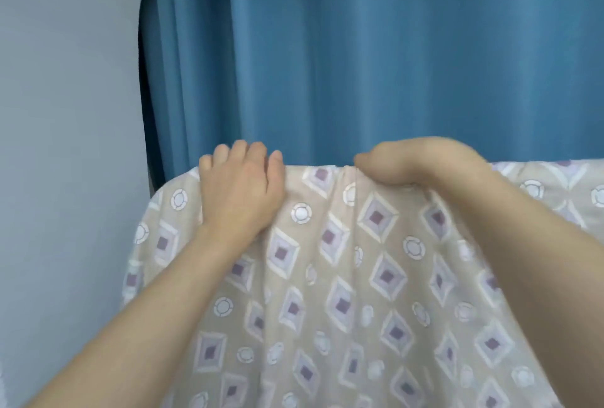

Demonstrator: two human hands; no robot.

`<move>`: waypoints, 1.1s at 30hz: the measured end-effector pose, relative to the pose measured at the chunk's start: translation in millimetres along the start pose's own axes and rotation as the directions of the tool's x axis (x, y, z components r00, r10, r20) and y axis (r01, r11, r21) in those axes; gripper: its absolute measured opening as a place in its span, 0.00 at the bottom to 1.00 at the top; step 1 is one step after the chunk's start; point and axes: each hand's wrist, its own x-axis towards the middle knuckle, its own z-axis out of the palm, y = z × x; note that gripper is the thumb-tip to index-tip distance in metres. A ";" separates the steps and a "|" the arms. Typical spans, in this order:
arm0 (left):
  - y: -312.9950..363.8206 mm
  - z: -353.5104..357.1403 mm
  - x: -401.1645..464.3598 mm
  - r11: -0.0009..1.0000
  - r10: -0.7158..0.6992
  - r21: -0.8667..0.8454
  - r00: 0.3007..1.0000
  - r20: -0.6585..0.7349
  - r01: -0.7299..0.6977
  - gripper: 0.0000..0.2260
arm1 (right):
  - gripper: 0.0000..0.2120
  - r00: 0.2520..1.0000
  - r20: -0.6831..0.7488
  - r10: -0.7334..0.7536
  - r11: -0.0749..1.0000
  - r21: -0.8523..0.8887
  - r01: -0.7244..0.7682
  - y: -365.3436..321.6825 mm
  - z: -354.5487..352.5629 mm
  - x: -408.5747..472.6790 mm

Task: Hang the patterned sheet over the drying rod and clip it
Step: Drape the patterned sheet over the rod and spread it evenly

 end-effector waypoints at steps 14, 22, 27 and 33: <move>-30.0 -23.9 37.5 0.993 0.041 -0.119 0.872 0.488 0.021 0.13 | 0.24 0.898 -0.371 -0.239 0.969 -0.157 0.193 -79.8 42.6 -1.8; -113.5 -13.2 -53.5 0.592 -0.361 -0.701 0.909 0.210 0.397 0.08 | 0.18 0.993 0.104 -0.052 0.998 -0.024 0.055 -98.0 6.6 -3.3; -154.2 -16.0 -60.5 0.800 -0.228 -0.511 0.947 0.226 0.315 0.05 | 0.20 0.992 0.123 -0.039 0.998 0.054 0.032 -101.5 8.9 -1.1; -172.4 -41.6 -25.3 0.987 -0.008 -0.144 0.927 0.375 0.067 0.06 | 0.20 0.991 0.134 -0.002 0.995 0.099 -0.011 -92.0 9.6 1.2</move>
